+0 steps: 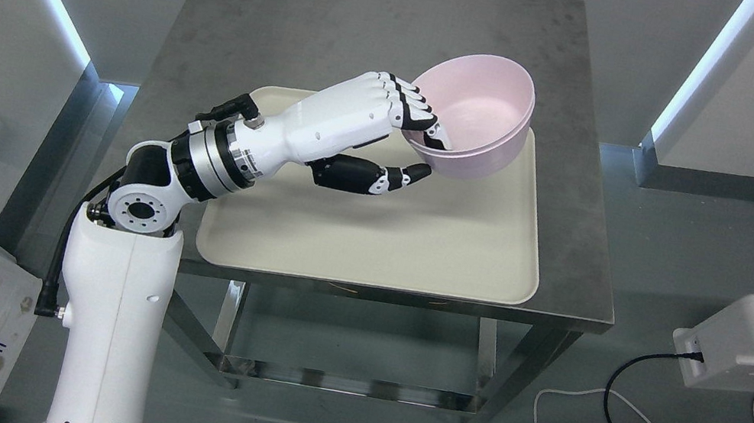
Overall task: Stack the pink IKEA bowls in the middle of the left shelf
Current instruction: 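Lift the stacked pink bowls off the tray with the left hand, then hold the bowls up while the robot turns toward the blue bin shelf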
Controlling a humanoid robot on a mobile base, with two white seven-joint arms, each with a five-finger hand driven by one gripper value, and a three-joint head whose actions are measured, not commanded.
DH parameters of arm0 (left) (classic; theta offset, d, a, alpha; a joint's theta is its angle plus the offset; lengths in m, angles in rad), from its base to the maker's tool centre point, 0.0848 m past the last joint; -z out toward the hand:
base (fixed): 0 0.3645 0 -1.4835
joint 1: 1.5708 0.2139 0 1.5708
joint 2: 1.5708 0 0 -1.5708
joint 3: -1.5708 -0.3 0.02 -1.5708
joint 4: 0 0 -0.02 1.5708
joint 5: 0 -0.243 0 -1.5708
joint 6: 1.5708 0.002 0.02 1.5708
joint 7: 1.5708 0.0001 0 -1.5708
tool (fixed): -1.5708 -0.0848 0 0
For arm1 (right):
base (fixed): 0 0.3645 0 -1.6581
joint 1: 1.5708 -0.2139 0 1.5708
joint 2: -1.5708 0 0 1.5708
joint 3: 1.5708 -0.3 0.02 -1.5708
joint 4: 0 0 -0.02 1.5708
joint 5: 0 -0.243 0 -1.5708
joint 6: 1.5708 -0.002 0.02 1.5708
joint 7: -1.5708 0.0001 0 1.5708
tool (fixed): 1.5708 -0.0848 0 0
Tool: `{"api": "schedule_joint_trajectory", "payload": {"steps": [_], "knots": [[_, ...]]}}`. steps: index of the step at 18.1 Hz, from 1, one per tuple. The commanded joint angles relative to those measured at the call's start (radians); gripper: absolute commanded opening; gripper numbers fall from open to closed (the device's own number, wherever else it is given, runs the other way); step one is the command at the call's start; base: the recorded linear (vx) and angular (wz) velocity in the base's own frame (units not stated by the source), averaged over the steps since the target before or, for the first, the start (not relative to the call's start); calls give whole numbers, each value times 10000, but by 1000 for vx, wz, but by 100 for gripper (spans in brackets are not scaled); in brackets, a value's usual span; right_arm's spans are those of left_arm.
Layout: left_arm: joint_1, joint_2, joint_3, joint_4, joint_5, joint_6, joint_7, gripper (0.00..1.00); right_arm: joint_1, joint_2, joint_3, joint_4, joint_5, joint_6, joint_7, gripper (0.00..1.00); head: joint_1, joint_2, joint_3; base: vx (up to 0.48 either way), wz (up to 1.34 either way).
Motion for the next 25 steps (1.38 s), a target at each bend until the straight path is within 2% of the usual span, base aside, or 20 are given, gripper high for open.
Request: {"api": "schedule_joint_trajectory", "payload": {"steps": [1, 15, 25], "knots": [[480, 116, 810, -255, 234, -5, 7, 0, -1, -174, -46, -175, -16, 8, -5, 100, 0, 0, 0, 0, 0], [496, 116, 1362, -378, 694, -5, 22, 1, -1, -174, -46, -175, -16, 8, -5, 100, 0, 0, 0, -13, -39], [419, 116, 1362, -332, 1001, -5, 22, 1, -1, -174, -46, -175, -16, 8, -5, 100, 0, 0, 0, -131, -200]]}}
